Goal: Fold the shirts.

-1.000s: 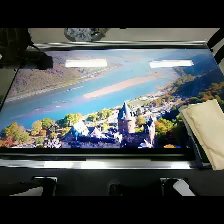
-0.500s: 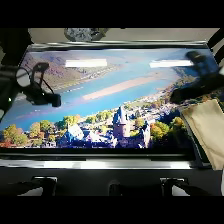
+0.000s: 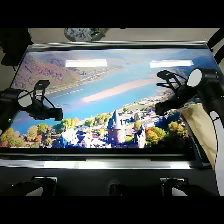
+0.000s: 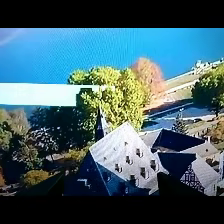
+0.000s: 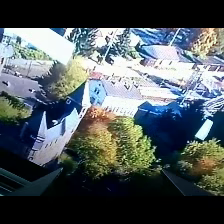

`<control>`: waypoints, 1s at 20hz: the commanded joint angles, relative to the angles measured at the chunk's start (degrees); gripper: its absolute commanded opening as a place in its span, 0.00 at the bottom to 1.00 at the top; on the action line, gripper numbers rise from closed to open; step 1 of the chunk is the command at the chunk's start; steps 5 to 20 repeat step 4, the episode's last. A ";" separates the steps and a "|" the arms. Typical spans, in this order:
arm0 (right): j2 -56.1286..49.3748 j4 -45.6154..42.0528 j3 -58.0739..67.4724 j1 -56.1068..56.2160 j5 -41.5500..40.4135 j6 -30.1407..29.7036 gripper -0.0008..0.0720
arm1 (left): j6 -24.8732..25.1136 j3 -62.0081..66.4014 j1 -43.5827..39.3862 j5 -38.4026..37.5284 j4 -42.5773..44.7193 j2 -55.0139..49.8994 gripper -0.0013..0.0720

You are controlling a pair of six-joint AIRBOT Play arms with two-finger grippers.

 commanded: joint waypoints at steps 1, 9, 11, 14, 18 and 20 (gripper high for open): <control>-0.04 -0.33 -0.24 0.37 0.00 0.09 0.96 | -0.09 -0.63 0.00 0.50 -0.13 0.31 0.94; -0.04 -0.33 -0.24 0.37 0.00 0.09 0.96 | -0.09 -0.63 0.00 0.50 -0.13 0.31 0.94; -0.04 -0.33 -0.24 0.37 0.00 0.09 0.96 | -0.09 -0.63 0.00 0.50 -0.13 0.31 0.94; -0.04 -0.33 -0.24 0.37 0.00 0.09 0.96 | -0.09 -0.63 0.00 0.50 -0.13 0.31 0.94; -0.04 -0.33 -0.24 0.37 0.00 0.09 0.96 | -0.09 -0.63 0.00 0.50 -0.13 0.31 0.94; -0.04 -0.33 -0.24 0.37 0.00 0.09 0.96 | -0.09 -0.63 0.00 0.50 -0.13 0.31 0.94</control>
